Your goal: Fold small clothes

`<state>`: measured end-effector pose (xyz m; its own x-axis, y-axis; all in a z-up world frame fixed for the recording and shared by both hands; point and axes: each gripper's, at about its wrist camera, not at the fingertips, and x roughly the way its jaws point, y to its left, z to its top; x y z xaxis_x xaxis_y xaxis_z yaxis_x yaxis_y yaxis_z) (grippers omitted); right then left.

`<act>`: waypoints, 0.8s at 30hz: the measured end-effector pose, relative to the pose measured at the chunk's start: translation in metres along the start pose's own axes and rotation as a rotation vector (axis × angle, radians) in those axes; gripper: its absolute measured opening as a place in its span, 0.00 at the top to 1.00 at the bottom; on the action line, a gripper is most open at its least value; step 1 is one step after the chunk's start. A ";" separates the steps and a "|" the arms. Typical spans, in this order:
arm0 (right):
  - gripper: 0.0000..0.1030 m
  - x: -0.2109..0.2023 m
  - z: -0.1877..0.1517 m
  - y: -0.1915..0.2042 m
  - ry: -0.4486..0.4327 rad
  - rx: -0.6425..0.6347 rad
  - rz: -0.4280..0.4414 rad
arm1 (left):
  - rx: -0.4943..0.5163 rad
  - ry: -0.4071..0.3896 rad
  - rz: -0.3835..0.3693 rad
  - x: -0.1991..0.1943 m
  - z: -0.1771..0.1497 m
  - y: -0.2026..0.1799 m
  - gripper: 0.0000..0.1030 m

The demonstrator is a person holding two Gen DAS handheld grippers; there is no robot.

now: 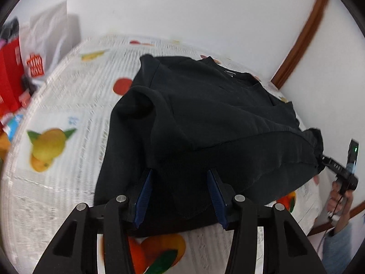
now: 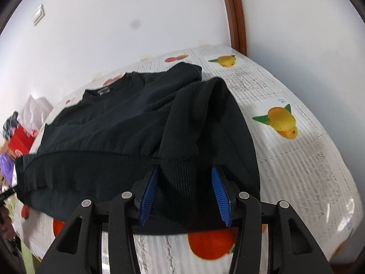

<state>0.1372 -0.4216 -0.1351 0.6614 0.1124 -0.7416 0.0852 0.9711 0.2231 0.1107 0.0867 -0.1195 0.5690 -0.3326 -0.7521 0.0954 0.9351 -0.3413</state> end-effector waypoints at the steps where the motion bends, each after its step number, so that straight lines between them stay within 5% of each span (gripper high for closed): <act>1: 0.71 -0.001 0.001 0.003 -0.004 -0.006 0.012 | -0.012 -0.005 -0.018 -0.001 0.000 0.000 0.72; 2: 0.84 -0.003 0.002 0.007 -0.002 -0.021 0.023 | -0.012 -0.009 -0.037 -0.004 0.001 -0.002 0.85; 4: 0.90 -0.015 0.005 0.015 -0.032 -0.064 0.008 | 0.022 -0.051 -0.033 -0.016 0.003 -0.007 0.94; 12: 0.93 -0.052 0.045 0.020 -0.197 -0.026 0.102 | 0.015 -0.215 -0.044 -0.047 0.038 -0.015 0.94; 24: 0.93 0.018 0.096 0.032 -0.176 -0.003 0.074 | -0.024 -0.171 0.059 0.021 0.086 -0.003 0.94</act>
<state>0.2232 -0.4092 -0.0802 0.7860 0.1456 -0.6009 0.0290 0.9621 0.2711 0.1923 0.0878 -0.0861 0.7040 -0.2496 -0.6649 0.0396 0.9485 -0.3142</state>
